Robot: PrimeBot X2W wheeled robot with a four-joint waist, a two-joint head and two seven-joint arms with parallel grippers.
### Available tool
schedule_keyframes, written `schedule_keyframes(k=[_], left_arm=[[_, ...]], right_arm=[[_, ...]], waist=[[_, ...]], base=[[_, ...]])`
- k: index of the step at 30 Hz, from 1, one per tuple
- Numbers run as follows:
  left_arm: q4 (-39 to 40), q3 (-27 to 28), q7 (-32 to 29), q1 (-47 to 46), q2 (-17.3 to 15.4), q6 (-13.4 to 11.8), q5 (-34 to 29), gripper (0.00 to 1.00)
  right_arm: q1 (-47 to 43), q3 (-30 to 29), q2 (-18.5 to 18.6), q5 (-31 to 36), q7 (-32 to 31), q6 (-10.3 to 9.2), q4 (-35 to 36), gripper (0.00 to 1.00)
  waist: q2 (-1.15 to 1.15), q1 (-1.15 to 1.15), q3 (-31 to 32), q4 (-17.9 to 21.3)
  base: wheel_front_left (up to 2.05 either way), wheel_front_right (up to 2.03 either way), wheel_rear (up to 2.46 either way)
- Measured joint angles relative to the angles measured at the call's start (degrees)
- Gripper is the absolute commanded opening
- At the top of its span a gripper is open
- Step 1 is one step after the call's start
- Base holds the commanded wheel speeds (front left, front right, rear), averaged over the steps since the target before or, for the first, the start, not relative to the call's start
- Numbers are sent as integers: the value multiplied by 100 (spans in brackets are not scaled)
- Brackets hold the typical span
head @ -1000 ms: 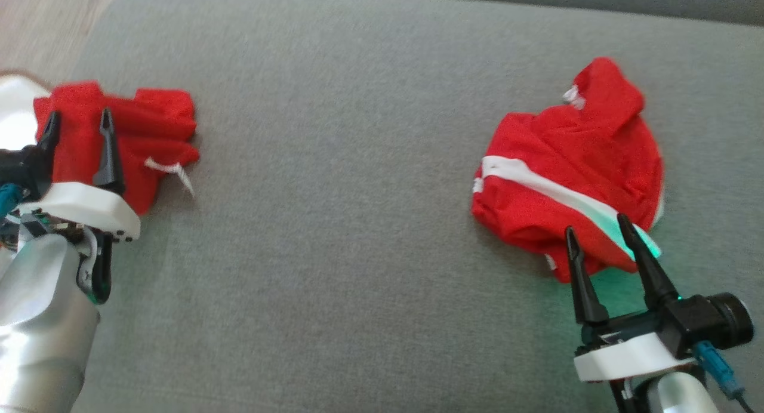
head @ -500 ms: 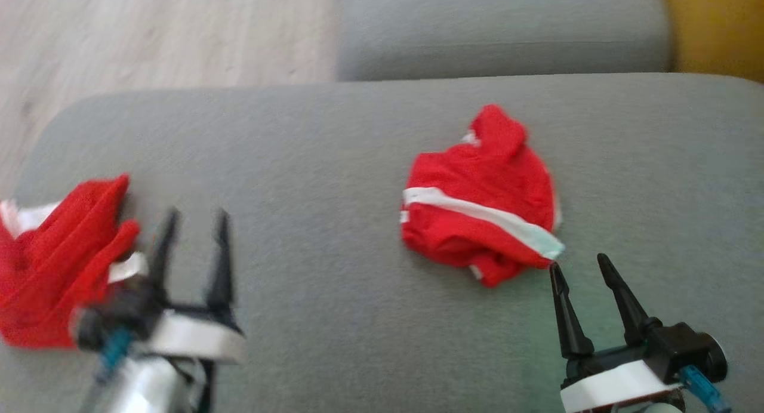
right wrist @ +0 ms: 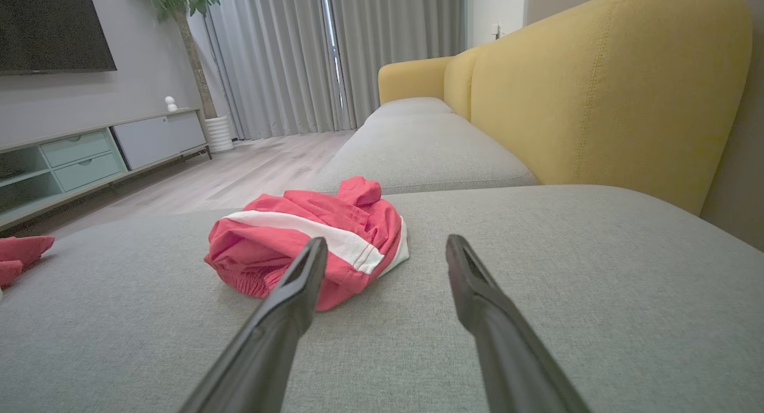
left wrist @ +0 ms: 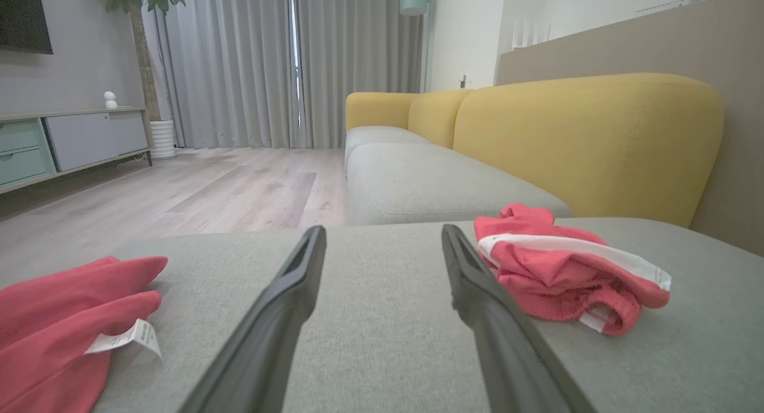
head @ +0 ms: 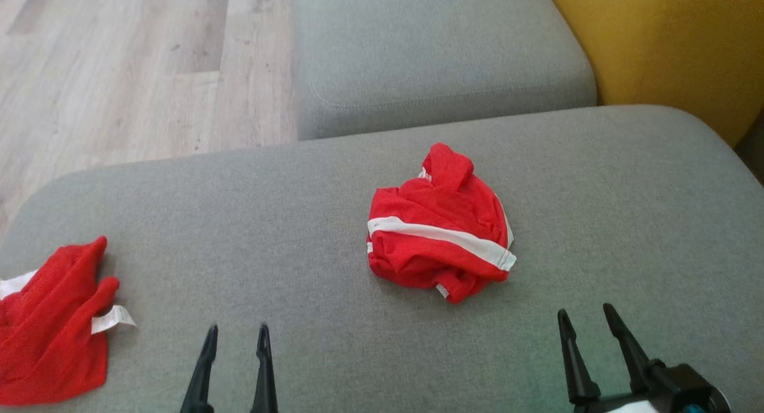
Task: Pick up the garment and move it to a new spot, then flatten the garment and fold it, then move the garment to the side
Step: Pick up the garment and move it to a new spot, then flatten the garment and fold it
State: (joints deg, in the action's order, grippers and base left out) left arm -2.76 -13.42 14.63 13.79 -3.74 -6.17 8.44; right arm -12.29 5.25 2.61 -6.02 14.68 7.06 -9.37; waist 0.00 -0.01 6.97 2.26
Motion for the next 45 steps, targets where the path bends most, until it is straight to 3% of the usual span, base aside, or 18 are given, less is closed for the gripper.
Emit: schedule_keyframes(k=[5, 26, 34, 41, 45], left_arm=[[-111, 3, 0, 90, 31, -174, -43, 100], [-159, 3, 0, 89, 34, -137, 15, 100], [-76, -77, 0, 54, 35, -129, 74, 100], [-79, -223, 0, -225, 36, -30, 125, 100], [-79, -380, 0, -519, 37, 19, 214, 100]], right_arm=[[-38, 13, -2, -5, 0, 0, 3, 100], [-39, 9, -3, -134, 0, 0, 1, 100], [31, 153, -4, -210, 0, 0, -8, 100], [970, 730, 98, -234, -1, 0, -569, 100], [1551, 684, 244, -416, -2, 0, -1040, 100]], waist=[[0, 0, 96, -64], [0, 1, 49, -231], [0, 2, -243, -291], [0, 2, -688, -270], [0, 2, -993, -305]], base=[[0, 0, 0], [0, 0, 0], [0, 0, 0], [0, 0, 0], [0, 0, 0]])
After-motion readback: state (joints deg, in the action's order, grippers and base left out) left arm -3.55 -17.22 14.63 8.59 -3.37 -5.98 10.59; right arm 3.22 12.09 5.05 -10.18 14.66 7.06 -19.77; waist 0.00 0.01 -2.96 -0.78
